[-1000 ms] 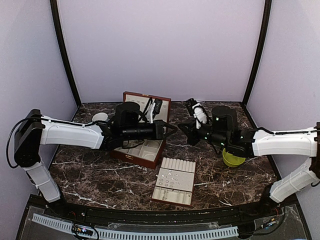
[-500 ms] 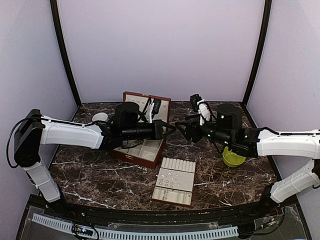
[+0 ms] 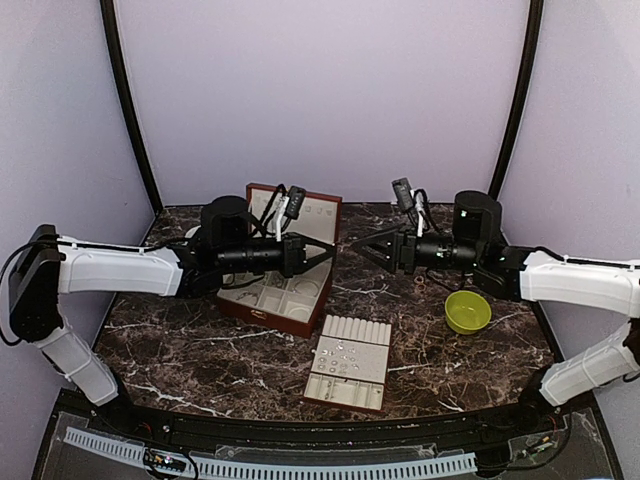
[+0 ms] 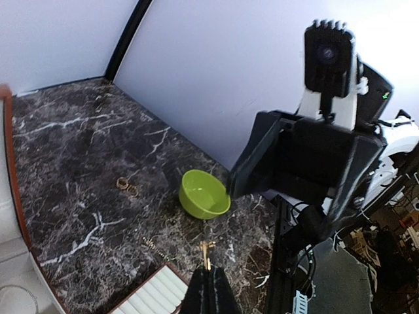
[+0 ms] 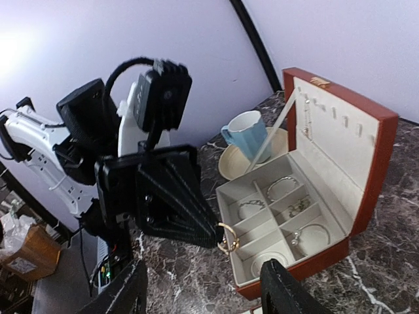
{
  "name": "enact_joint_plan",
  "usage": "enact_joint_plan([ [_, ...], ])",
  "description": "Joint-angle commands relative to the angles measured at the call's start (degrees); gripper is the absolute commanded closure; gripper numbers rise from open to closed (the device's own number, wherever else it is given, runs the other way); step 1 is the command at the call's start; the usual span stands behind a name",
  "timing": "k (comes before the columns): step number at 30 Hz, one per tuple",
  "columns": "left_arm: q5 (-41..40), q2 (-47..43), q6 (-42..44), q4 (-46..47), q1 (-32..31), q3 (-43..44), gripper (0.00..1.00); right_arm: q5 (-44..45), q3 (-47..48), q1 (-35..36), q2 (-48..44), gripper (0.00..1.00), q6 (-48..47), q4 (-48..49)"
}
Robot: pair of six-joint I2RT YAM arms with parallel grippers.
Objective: Organize the mixed jewelry
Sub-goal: Pass from the right arm to the left, then pass from the left arm to the right
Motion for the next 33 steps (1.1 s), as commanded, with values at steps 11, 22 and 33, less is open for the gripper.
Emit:
enact_joint_plan([
  [11,18.7,-2.89,0.01,10.95,1.53,-1.34,1.0,-15.7,3.43,1.17,3.63,0.56,6.86,6.66],
  [22,20.36,-2.82,-0.72,11.99,1.48,-1.53,1.0,-17.17,4.17,1.46,5.16,0.69,9.23,11.03],
  [33,19.66,-3.05,-0.38,12.14,1.56,-1.73,1.0,-18.19,4.3,1.55,5.38,0.83,10.05,11.79],
])
